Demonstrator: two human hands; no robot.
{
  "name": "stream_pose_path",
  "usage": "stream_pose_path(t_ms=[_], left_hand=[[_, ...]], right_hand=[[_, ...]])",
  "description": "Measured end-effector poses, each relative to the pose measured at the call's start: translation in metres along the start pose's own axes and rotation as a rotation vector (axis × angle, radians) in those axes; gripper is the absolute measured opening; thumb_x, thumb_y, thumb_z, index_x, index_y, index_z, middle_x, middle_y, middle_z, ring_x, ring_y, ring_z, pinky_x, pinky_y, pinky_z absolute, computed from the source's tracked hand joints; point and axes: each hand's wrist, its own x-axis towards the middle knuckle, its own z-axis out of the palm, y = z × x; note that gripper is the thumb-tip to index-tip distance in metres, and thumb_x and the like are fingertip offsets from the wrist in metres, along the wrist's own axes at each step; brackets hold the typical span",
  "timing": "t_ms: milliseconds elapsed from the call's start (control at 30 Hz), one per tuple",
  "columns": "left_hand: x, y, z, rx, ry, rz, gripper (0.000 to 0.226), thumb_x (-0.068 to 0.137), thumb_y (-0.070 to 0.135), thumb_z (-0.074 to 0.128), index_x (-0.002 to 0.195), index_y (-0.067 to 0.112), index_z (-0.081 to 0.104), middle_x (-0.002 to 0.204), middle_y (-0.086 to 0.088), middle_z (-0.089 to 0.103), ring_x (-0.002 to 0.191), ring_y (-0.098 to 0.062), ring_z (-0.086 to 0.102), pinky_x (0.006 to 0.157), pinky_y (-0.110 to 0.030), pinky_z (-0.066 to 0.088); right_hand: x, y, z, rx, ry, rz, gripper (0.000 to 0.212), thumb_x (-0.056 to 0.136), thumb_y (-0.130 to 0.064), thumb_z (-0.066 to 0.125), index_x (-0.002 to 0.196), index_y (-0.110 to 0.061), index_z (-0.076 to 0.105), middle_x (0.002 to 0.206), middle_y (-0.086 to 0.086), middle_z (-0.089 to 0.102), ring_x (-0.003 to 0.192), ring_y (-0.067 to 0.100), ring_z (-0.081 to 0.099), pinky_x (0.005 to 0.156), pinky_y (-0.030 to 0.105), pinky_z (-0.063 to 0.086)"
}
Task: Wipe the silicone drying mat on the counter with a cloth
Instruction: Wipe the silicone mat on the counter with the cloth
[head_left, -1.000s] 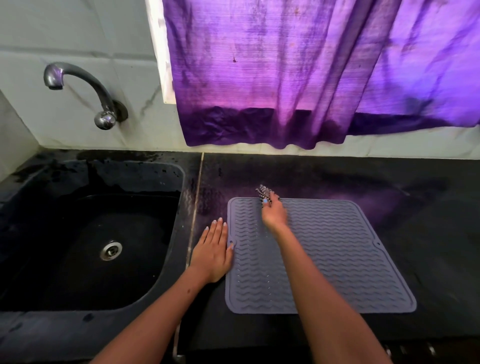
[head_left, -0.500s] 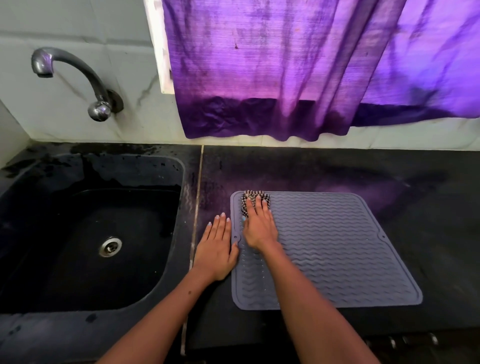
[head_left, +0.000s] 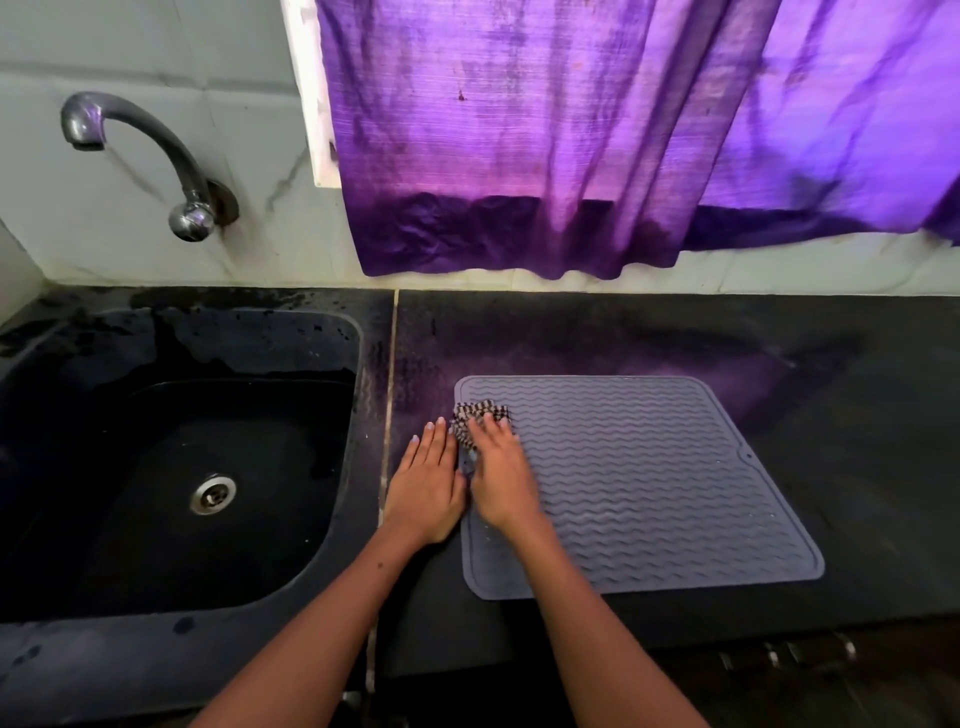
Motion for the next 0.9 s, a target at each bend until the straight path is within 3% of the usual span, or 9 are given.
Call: stream_pose_path(t_ms=[233, 500, 600, 667, 700, 767, 900], left_hand=[[-0.002, 0.002, -0.001, 0.013, -0.015, -0.009, 0.090, 0.068, 0.043, -0.022, 0.147, 0.005, -0.002, 0.157, -0.010, -0.007, 0.145, -0.018, -0.009, 0.114, -0.030, -0.012], [-0.003, 0.001, 0.001, 0.001, -0.017, -0.005, 0.090, 0.069, 0.045, -0.021, 0.147, 0.004, -0.002, 0.157, -0.010, -0.005, 0.145, -0.019, -0.008, 0.114, -0.031, -0.011], [-0.002, 0.000, 0.001, -0.001, -0.019, 0.000, 0.089, 0.070, 0.045, -0.019, 0.147, 0.005, 0.000, 0.157, -0.010, -0.004, 0.145, -0.019, -0.007, 0.114, -0.030, -0.011], [-0.003, 0.000, 0.002, -0.021, -0.014, -0.004, 0.089, 0.070, 0.046, -0.017, 0.147, 0.005, 0.001, 0.157, -0.009, -0.004, 0.145, -0.018, -0.006, 0.114, -0.030, -0.010], [-0.003, 0.000, 0.002, -0.030, -0.011, -0.006, 0.089, 0.071, 0.047, -0.017, 0.147, 0.006, 0.002, 0.157, -0.009, -0.003, 0.145, -0.018, -0.006, 0.114, -0.030, -0.010], [-0.003, 0.000, 0.001, -0.043, -0.008, -0.011, 0.089, 0.072, 0.048, -0.016, 0.148, 0.006, 0.004, 0.157, -0.008, -0.002, 0.145, -0.018, -0.005, 0.115, -0.030, -0.009], [-0.004, 0.001, 0.001, -0.053, 0.014, -0.019, 0.089, 0.073, 0.048, -0.014, 0.148, 0.006, 0.007, 0.157, -0.008, 0.002, 0.145, -0.017, -0.002, 0.114, -0.029, -0.009]], right_hand=[[-0.006, 0.004, 0.007, -0.184, -0.064, -0.018, 0.061, 0.097, -0.021, 0.037, 0.151, -0.019, 0.008, 0.159, 0.003, -0.001, 0.147, 0.017, -0.005, 0.118, 0.031, -0.005], [0.001, 0.003, 0.000, -0.106, -0.177, 0.026, 0.061, 0.098, -0.022, 0.037, 0.151, -0.022, 0.005, 0.159, 0.001, -0.007, 0.147, 0.016, -0.008, 0.119, 0.033, -0.005], [0.003, -0.001, -0.010, 0.304, -0.088, 0.132, 0.051, 0.098, -0.012, 0.038, 0.147, -0.018, 0.025, 0.158, 0.003, 0.016, 0.146, 0.018, 0.011, 0.120, 0.032, 0.007], [0.003, -0.002, -0.021, 0.673, 0.068, 0.311, 0.045, 0.099, -0.009, 0.038, 0.143, -0.013, 0.035, 0.151, 0.005, 0.033, 0.140, 0.019, 0.029, 0.113, 0.024, 0.019], [0.003, 0.000, -0.026, 0.710, 0.135, 0.349, 0.044, 0.099, -0.009, 0.038, 0.143, -0.011, 0.035, 0.150, 0.006, 0.035, 0.139, 0.018, 0.031, 0.112, 0.023, 0.021], [-0.002, 0.005, -0.034, 0.488, 0.144, 0.286, 0.047, 0.099, -0.009, 0.036, 0.146, -0.011, 0.030, 0.154, 0.006, 0.027, 0.143, 0.018, 0.022, 0.119, 0.029, 0.014], [-0.025, 0.019, -0.024, -0.049, -0.044, 0.077, 0.055, 0.099, -0.012, 0.032, 0.150, -0.015, 0.010, 0.159, 0.005, 0.003, 0.147, 0.019, -0.002, 0.120, 0.033, -0.004]])
